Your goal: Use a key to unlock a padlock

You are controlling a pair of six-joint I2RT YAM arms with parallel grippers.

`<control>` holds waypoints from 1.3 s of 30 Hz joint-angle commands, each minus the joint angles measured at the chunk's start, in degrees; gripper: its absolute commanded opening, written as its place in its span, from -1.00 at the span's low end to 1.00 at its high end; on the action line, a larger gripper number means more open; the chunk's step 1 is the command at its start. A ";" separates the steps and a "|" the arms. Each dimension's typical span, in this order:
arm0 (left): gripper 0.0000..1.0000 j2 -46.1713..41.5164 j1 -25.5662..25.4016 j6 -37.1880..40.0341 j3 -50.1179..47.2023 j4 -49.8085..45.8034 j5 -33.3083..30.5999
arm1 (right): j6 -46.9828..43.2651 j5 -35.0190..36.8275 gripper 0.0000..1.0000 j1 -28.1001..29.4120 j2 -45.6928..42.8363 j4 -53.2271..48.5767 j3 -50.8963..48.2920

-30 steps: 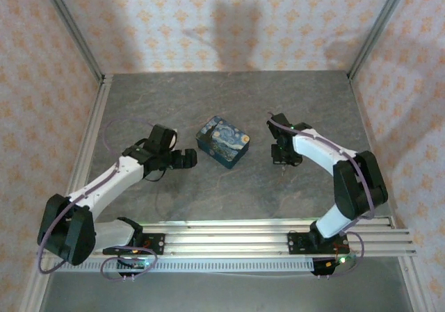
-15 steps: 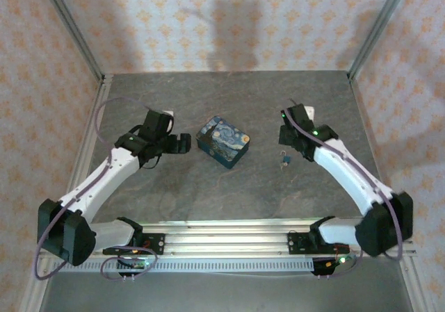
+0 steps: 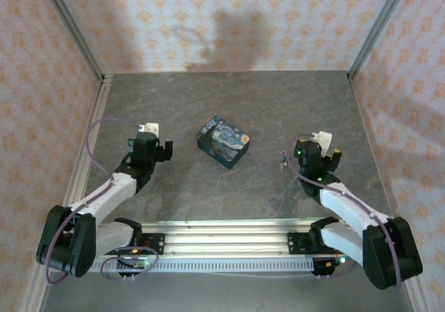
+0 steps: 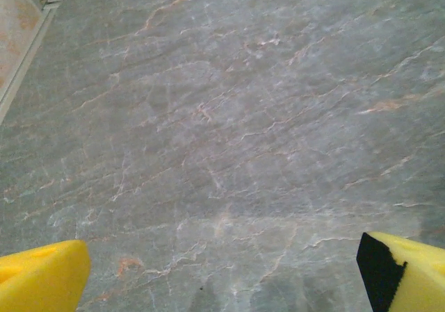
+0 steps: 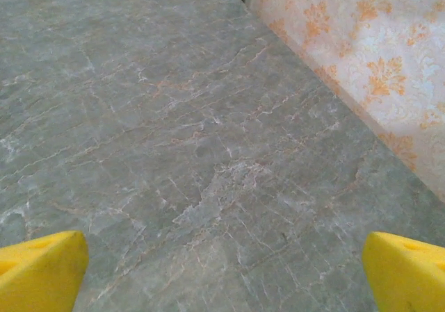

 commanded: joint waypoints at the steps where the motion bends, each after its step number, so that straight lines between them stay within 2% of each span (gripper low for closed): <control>1: 0.99 1.42 2.46 -0.11 -5.08 21.07 -3.59 | -2.60 1.86 0.99 -0.78 4.11 22.79 -3.74; 4: 0.99 4.58 5.41 -1.64 -6.72 26.85 -3.43 | -1.37 -1.09 0.99 -3.33 9.39 32.97 -6.59; 6: 0.99 6.71 6.86 -2.18 -6.86 28.99 -2.73 | -2.58 -2.35 0.99 -4.26 11.01 34.90 -6.32; 9: 1.00 8.25 7.92 -2.67 -4.78 26.89 -1.98 | -4.60 -6.70 0.99 -7.12 13.48 38.29 -6.16; 14: 1.00 12.00 7.93 -2.86 1.56 18.15 -0.29 | -1.18 -11.09 0.99 -12.50 20.75 45.66 -6.37; 16: 1.00 12.94 7.84 -1.30 2.71 17.47 2.42 | -1.69 -14.06 0.99 -12.64 20.28 40.95 -4.52; 18: 1.00 13.34 7.83 -0.25 2.29 19.17 2.55 | -2.36 -15.33 0.99 -12.64 23.13 43.01 -4.15; 20: 1.00 13.82 7.97 0.80 -0.41 26.05 2.80 | -2.97 -14.69 0.99 -12.64 28.25 47.54 -3.28; 21: 1.00 14.65 8.31 0.36 -1.27 27.85 2.76 | -3.05 -14.91 0.99 -12.71 28.21 45.22 -2.07; 22: 0.99 16.24 8.36 0.52 -2.62 31.46 3.41 | -2.16 -14.99 0.99 -12.69 26.09 36.91 0.33; 23: 1.00 17.95 8.38 1.03 -3.74 34.63 4.65 | -1.73 -14.63 0.99 -12.88 26.54 34.63 1.73; 24: 1.00 20.40 8.36 1.77 -4.22 38.08 5.56 | -2.23 -13.96 0.99 -12.91 28.34 36.44 2.41; 25: 1.00 20.38 8.44 2.12 -3.16 36.38 6.57 | -2.02 -14.40 0.99 -12.98 27.62 35.93 2.06; 26: 0.99 19.82 8.52 1.75 -1.09 30.76 6.80 | -1.53 -14.50 0.99 -13.08 26.94 32.90 2.97; 27: 1.00 20.53 9.26 0.67 -1.37 32.84 6.14 | -1.83 -14.47 0.99 -13.09 27.48 34.72 2.49; 28: 1.00 20.08 9.58 0.33 -0.85 30.93 6.14 | -1.96 -14.39 0.99 -13.14 27.63 35.34 2.33; 39: 1.00 20.35 9.50 0.41 -1.06 31.75 6.13 | -1.81 -14.63 0.99 -13.08 27.22 34.36 2.49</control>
